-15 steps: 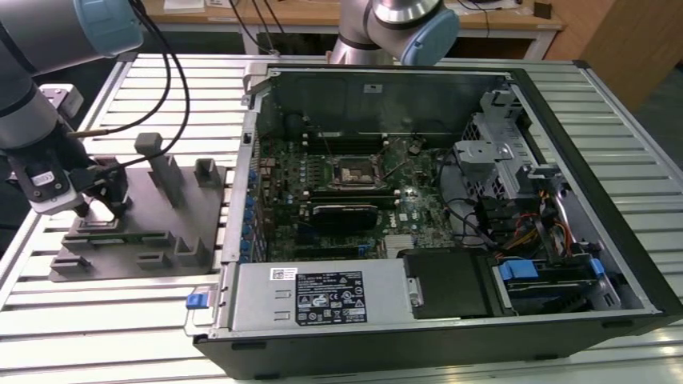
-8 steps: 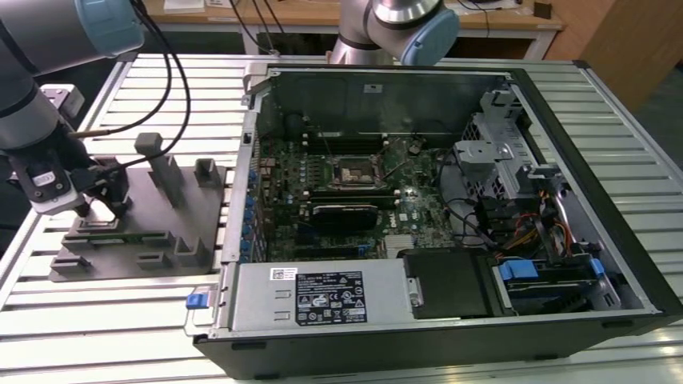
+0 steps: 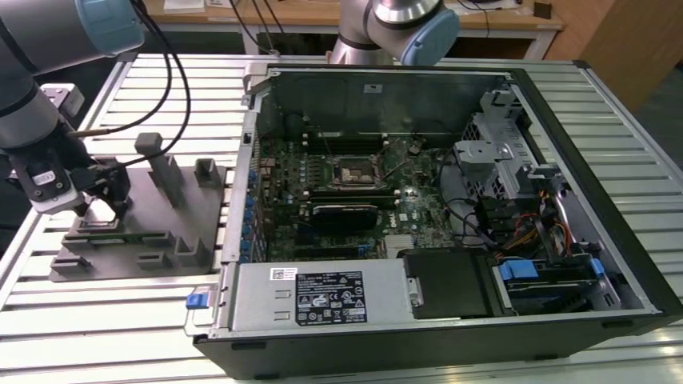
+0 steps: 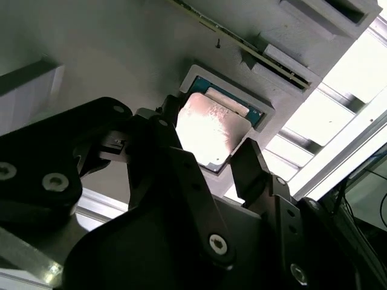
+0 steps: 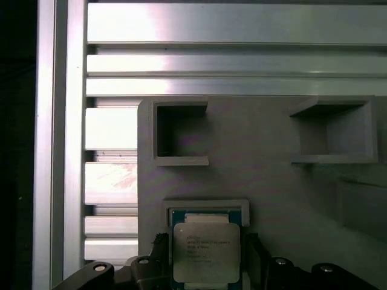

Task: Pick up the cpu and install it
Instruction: 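Pick up the cpu and move it towards the insertion slot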

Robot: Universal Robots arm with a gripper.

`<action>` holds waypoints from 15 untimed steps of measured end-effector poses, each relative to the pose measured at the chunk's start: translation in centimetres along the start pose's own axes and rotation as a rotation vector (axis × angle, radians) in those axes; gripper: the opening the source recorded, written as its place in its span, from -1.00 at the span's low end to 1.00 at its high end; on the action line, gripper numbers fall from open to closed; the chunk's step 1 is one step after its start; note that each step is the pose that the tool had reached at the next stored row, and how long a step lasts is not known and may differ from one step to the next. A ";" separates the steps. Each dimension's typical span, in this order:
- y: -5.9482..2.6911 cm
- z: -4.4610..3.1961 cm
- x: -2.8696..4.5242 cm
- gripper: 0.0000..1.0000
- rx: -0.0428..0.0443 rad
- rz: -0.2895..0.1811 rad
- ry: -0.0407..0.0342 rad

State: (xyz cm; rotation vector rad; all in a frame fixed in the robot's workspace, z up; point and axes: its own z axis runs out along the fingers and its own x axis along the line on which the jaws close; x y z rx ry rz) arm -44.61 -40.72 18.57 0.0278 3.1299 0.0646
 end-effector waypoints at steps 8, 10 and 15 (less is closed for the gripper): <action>0.00 -0.06 0.24 0.19 0.0001 0.000 -0.0025; 0.00 -0.06 0.24 0.05 0.0001 0.000 -0.0026; 0.03 -0.59 0.23 0.05 0.0000 0.000 -0.0026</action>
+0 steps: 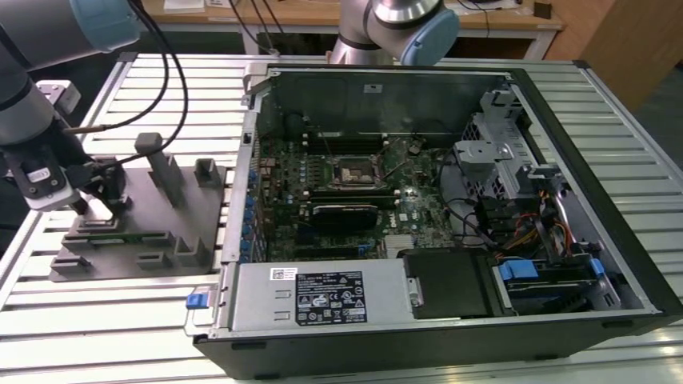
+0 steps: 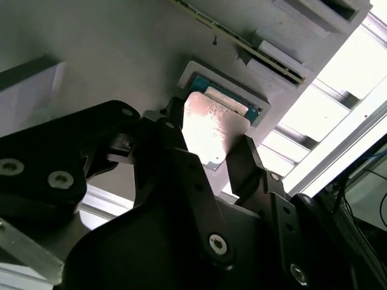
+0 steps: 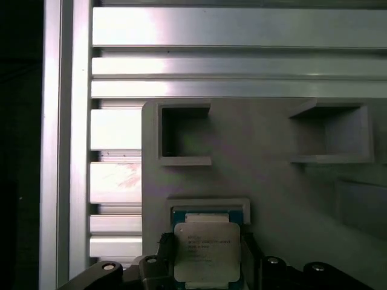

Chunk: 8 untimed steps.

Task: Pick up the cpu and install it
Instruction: 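Pick up the cpu and move it towards the insertion slot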

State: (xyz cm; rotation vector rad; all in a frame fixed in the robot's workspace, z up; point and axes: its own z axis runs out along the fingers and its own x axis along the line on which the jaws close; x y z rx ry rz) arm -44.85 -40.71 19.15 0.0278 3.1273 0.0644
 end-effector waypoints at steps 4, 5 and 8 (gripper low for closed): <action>0.03 -0.77 -0.01 0.05 0.0000 0.000 0.0000; 0.04 -0.99 -0.01 0.05 0.0001 0.000 0.0001; 0.07 -1.63 -0.02 0.05 0.0000 0.000 0.0000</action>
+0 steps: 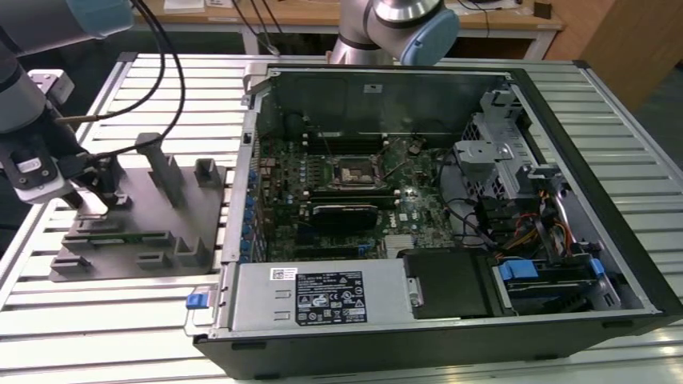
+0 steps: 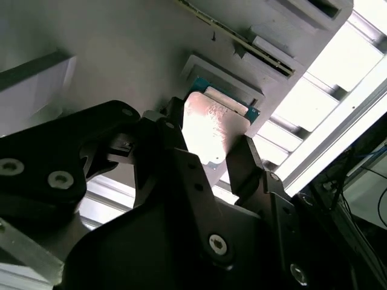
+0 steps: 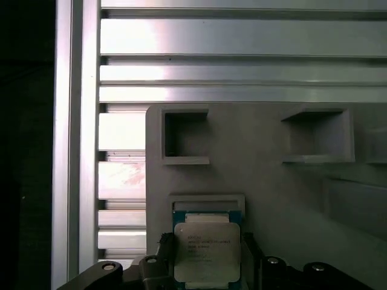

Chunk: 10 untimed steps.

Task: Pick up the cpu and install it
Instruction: 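Pick up the cpu and move it towards the insertion slot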

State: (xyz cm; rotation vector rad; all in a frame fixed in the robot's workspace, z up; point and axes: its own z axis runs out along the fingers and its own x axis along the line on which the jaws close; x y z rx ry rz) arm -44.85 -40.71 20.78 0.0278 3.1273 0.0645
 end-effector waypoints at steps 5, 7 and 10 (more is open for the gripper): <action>0.05 -1.22 -0.02 0.05 0.0000 0.000 0.0000; 0.07 -1.76 -0.02 0.05 0.0000 0.000 0.0001; 0.11 -2.65 -0.04 0.05 0.0000 0.000 -0.0001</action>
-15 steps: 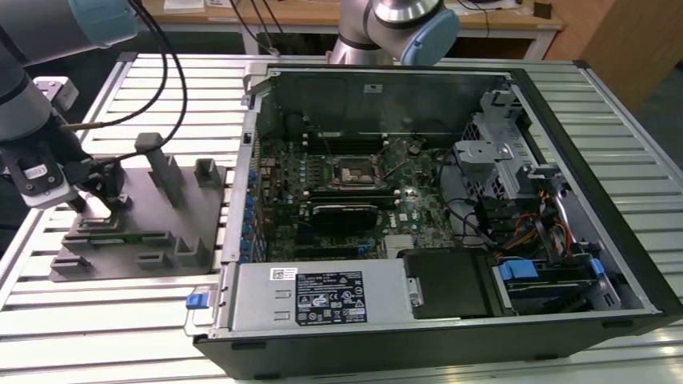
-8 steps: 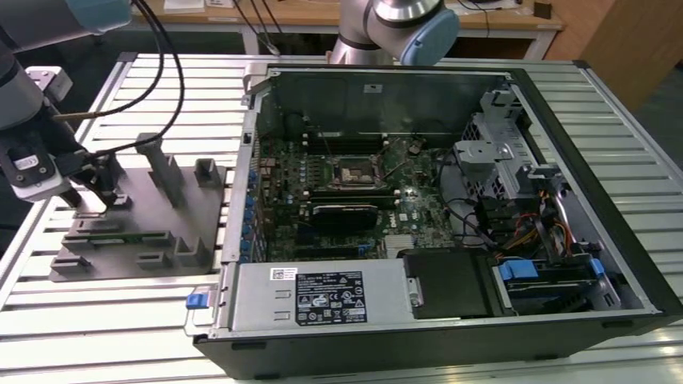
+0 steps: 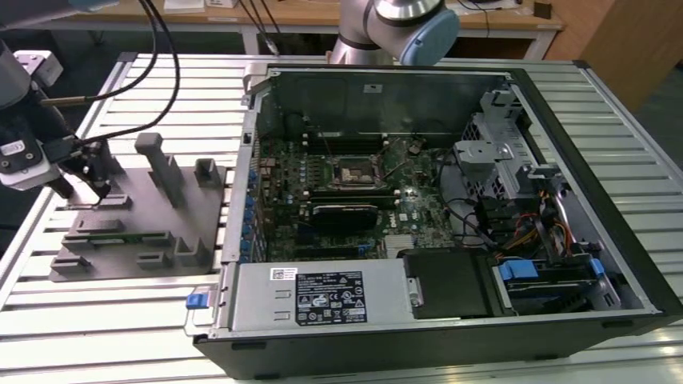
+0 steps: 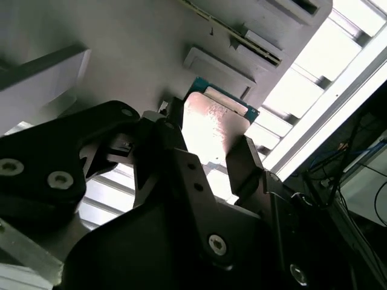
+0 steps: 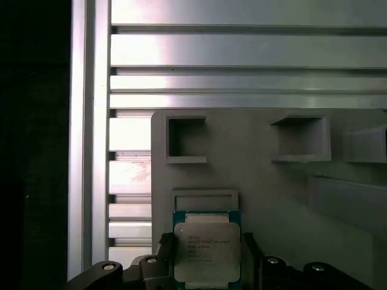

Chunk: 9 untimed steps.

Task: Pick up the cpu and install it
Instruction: 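Pick up the cpu and move it towards the insertion slot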

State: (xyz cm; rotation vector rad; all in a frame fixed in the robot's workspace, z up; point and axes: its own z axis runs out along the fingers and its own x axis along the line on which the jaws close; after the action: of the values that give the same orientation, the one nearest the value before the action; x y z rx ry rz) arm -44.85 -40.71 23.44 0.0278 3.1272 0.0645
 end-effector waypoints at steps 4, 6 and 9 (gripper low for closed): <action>0.05 -1.15 -0.02 0.05 0.0000 0.000 0.0000; 0.07 -1.70 -0.02 0.05 0.0001 0.000 0.0001; 0.10 -2.43 -0.03 0.05 0.0001 0.000 0.0001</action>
State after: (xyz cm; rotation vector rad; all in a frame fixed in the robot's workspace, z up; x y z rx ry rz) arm -44.85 -40.71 25.87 0.0278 3.1273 0.0644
